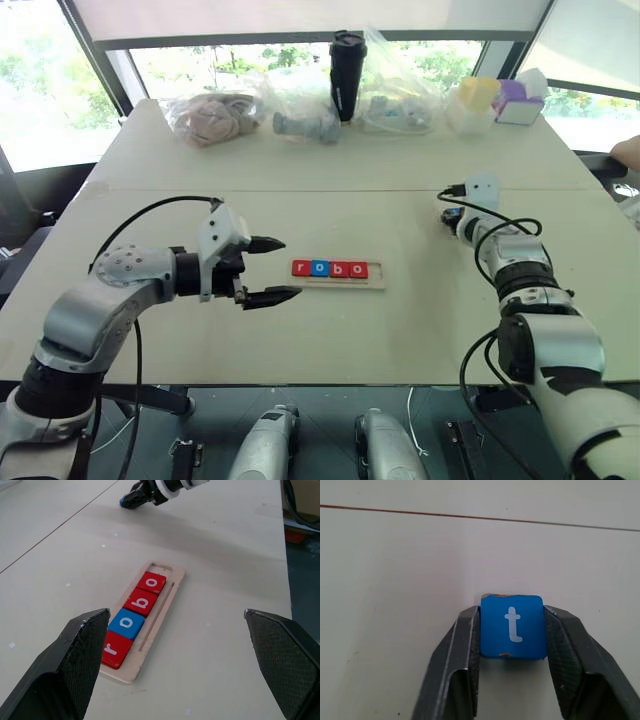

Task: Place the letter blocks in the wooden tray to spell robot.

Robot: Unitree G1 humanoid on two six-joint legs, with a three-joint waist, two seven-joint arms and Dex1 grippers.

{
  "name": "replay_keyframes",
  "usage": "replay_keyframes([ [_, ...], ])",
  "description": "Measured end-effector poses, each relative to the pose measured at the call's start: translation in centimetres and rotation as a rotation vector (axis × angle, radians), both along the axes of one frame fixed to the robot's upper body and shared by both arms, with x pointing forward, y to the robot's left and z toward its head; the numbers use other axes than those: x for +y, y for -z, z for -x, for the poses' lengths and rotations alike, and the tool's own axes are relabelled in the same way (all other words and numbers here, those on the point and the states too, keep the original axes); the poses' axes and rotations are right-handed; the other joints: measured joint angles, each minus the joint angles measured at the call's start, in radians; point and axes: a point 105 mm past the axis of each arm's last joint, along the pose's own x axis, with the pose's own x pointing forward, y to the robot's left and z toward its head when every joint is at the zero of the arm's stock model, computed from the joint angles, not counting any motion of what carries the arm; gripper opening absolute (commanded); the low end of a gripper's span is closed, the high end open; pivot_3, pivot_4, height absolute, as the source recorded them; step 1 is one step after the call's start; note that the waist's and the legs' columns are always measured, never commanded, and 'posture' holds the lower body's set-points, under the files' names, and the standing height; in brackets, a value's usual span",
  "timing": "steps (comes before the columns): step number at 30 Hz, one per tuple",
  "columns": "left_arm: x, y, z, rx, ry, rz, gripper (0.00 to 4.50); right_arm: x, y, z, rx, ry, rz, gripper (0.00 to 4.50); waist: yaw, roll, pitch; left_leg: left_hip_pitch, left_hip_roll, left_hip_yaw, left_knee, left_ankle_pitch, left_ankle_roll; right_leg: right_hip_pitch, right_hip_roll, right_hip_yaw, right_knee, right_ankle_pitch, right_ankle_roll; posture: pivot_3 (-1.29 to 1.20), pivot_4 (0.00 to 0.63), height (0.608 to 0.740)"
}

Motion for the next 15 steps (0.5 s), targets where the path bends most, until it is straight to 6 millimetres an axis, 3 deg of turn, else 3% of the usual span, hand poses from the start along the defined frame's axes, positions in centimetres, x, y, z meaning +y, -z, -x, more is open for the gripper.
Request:
replay_keyframes([
  [8,0.0,0.0,0.0,0.000,0.000,0.001,4.50,-0.2,-0.5,0.4,-0.008,0.016,0.024,1.18,0.002,0.000,0.000,0.000,0.000,-0.001,0.000,0.000,0.000,0.000,0.000,0.000,0.000,0.000,0.000,0.00,0.150,0.740],
  [11,0.0,0.0,0.0,0.002,0.004,0.000,4.50,-0.8,-1.5,2.5,-0.033,0.096,-0.055,1.18,0.008,0.000,0.000,-0.001,0.000,-0.002,-0.001,0.000,0.000,-0.001,0.000,0.000,0.001,0.001,0.001,0.00,0.150,0.740],
  [15,-0.1,-0.1,0.1,0.000,0.022,0.004,4.50,1.2,-1.7,6.2,-0.010,0.158,-0.171,1.18,0.004,0.000,0.000,-0.001,0.000,-0.002,-0.002,0.000,0.000,-0.004,0.000,0.000,0.003,0.001,0.002,0.00,0.150,0.740],
])
